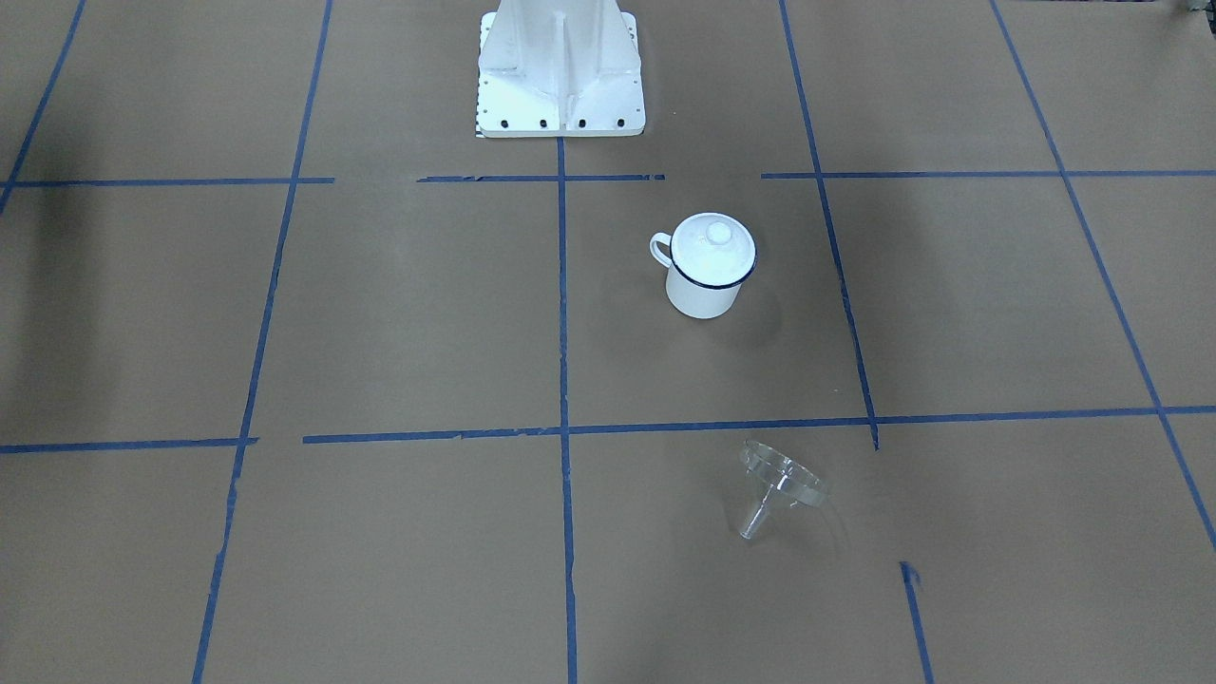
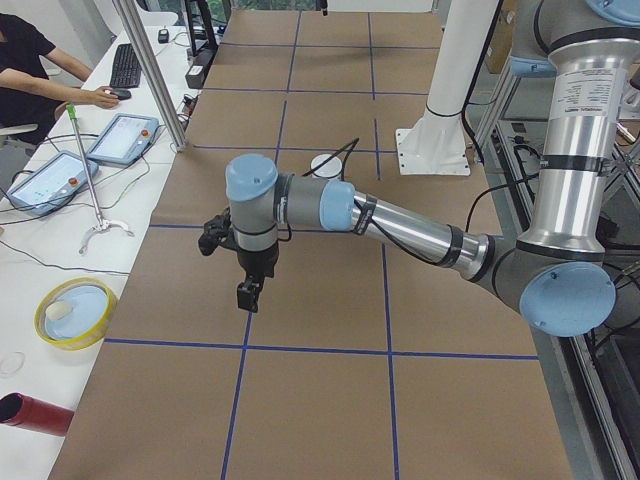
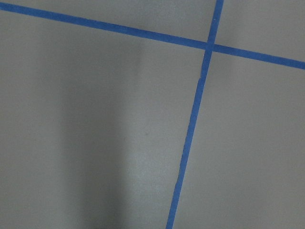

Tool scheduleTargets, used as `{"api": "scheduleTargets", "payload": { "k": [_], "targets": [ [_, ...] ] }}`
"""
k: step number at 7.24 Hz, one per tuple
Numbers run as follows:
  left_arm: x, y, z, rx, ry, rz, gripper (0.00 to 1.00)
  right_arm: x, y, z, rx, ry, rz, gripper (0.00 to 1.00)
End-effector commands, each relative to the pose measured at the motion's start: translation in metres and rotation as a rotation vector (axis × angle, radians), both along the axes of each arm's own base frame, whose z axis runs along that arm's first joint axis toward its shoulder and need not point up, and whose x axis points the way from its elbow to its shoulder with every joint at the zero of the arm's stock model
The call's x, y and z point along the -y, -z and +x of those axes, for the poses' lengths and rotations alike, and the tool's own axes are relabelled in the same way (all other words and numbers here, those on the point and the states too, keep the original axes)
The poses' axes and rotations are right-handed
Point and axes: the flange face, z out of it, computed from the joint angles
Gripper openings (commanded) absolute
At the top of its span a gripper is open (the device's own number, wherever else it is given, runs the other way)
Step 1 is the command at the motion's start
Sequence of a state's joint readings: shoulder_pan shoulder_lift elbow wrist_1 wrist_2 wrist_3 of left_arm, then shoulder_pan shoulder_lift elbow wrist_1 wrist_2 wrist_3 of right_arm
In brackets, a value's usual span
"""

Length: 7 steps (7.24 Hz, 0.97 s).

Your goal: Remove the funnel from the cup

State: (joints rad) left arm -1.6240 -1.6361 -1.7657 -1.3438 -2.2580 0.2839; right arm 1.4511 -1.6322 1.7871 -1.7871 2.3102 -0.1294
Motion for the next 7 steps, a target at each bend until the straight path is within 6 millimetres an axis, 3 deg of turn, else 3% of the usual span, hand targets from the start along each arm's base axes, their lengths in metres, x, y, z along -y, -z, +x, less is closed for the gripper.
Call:
{"api": "scheduleTargets", "payload": {
  "k": [1,2,4,7],
  "targets": [
    [-0.008,-0.039,-0.012,-0.07,-0.021,-0.029,1.0,0.0,0.0,0.0,0.0,0.0,0.0,1.0],
    [-0.021,-0.051,-0.009,-0.085,-0.008,-0.061,1.0,0.0,0.0,0.0,0.0,0.0,0.0,1.0],
    [-0.024,-0.061,-0.008,-0.09,0.003,-0.093,1.0,0.0,0.0,0.0,0.0,0.001,0.001,1.0],
    [-0.021,-0.059,-0.007,-0.095,0.001,-0.073,1.0,0.0,0.0,0.0,0.0,0.001,0.001,1.0]
  ]
}}
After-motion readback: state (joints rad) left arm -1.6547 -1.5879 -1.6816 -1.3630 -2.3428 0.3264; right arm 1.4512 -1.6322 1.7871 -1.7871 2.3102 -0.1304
